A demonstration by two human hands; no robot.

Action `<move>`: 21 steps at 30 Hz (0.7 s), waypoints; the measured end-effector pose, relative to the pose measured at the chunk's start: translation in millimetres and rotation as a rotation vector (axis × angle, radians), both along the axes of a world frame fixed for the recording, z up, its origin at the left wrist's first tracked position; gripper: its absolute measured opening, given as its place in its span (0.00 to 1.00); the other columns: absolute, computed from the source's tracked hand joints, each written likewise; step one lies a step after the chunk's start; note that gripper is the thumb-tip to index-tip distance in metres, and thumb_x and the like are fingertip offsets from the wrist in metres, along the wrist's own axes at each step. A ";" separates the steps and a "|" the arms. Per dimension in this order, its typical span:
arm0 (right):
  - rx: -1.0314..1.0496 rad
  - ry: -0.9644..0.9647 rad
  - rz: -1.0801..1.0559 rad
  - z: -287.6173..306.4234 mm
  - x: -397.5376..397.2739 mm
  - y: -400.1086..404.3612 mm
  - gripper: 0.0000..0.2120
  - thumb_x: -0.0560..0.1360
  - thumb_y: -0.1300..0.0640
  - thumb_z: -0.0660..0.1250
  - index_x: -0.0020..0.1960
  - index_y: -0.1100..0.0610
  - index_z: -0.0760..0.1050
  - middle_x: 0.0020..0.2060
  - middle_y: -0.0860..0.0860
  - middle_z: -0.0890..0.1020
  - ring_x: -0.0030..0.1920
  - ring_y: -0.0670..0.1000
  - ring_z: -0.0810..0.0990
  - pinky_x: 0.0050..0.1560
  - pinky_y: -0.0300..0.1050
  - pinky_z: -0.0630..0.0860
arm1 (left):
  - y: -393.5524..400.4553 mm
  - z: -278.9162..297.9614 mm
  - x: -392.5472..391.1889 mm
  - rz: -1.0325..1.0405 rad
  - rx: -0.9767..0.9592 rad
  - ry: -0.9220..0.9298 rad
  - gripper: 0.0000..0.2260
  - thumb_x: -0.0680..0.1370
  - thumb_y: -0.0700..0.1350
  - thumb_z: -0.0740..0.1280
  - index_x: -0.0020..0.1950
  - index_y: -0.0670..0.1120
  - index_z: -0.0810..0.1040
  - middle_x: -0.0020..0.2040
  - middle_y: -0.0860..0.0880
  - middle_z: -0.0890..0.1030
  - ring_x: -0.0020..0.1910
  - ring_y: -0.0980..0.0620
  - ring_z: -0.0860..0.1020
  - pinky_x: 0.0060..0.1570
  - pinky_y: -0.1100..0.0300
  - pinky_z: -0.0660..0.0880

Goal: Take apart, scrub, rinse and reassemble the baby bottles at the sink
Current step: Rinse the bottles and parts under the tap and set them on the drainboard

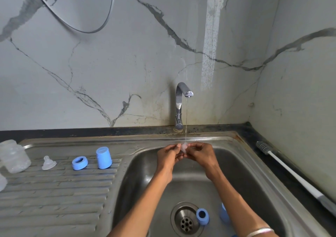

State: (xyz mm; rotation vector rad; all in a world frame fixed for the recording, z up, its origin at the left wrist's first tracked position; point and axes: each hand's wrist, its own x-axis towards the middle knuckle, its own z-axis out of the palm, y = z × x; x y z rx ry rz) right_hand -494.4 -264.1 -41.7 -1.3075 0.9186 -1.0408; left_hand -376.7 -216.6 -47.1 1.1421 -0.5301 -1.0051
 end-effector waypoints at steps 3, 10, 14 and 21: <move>0.043 -0.096 0.074 1.2 1.0 2.1 0.08 0.76 0.65 0.71 0.55 0.64 0.82 0.45 0.58 0.87 0.47 0.54 0.86 0.48 0.40 0.82 | 1.4 -2.6 3.0 0.001 0.018 0.076 0.04 0.79 0.36 0.68 0.45 0.39 0.82 0.37 0.43 0.84 0.37 0.50 0.80 0.39 0.62 0.79; 0.091 -0.177 0.126 0.5 -0.3 -2.8 0.13 0.75 0.65 0.71 0.59 0.63 0.80 0.50 0.58 0.86 0.54 0.55 0.85 0.56 0.42 0.80 | 1.3 -2.3 -1.5 -0.024 0.000 0.071 0.06 0.80 0.40 0.69 0.49 0.37 0.81 0.38 0.43 0.85 0.35 0.51 0.84 0.39 0.62 0.82; 0.045 -0.129 0.078 0.7 0.8 -3.9 0.14 0.73 0.61 0.74 0.59 0.57 0.82 0.48 0.56 0.87 0.52 0.53 0.85 0.58 0.45 0.79 | 3.4 -2.0 -2.6 -0.095 0.009 -0.038 0.07 0.82 0.41 0.66 0.49 0.39 0.82 0.44 0.40 0.86 0.39 0.47 0.85 0.42 0.59 0.83; 0.012 -0.121 0.008 4.7 5.4 2.0 0.16 0.73 0.64 0.75 0.59 0.59 0.78 0.48 0.61 0.84 0.46 0.56 0.86 0.45 0.43 0.83 | 0.8 -7.7 -0.2 0.157 -0.096 -0.748 0.19 0.73 0.36 0.72 0.60 0.53 0.80 0.51 0.54 0.83 0.48 0.57 0.82 0.48 0.59 0.80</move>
